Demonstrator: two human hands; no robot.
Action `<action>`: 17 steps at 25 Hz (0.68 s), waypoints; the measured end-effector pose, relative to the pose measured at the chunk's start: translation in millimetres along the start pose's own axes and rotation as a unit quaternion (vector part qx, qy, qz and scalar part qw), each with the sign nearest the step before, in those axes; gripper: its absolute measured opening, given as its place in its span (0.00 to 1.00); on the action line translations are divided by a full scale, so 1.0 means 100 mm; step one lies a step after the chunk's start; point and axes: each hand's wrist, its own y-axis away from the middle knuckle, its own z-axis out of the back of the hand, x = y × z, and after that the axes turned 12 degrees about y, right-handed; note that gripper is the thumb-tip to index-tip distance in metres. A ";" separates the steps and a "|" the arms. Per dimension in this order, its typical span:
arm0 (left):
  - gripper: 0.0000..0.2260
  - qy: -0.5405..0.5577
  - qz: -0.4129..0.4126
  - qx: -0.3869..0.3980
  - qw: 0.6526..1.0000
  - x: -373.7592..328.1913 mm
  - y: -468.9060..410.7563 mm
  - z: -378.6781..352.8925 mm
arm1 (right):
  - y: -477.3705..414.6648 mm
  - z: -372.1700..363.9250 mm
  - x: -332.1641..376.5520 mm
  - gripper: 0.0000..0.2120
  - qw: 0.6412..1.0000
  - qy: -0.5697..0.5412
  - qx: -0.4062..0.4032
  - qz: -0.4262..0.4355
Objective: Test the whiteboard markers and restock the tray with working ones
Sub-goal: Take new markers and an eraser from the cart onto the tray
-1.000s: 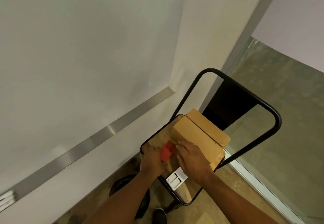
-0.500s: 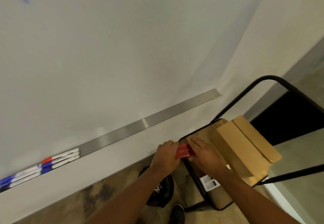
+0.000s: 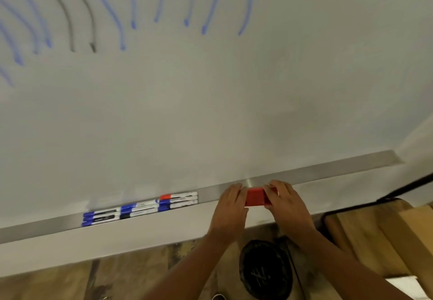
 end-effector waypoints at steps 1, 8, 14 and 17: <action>0.34 -0.012 0.011 -0.002 1.000 0.10 0.03 0.06 | -0.10 -0.01 0.12 0.34 1.000 -0.004 0.002 -0.009; 0.40 -0.027 0.082 0.099 0.991 0.74 0.35 0.03 | -0.51 -0.13 0.74 0.29 0.997 -0.028 0.064 -0.017; 0.41 -0.034 0.097 0.126 0.987 0.93 0.34 0.03 | -0.67 -0.24 0.93 0.25 0.996 -0.047 0.077 -0.022; 0.40 -0.046 0.095 0.141 0.984 0.98 0.34 0.03 | -0.67 -0.26 0.97 0.24 0.995 -0.062 0.077 -0.034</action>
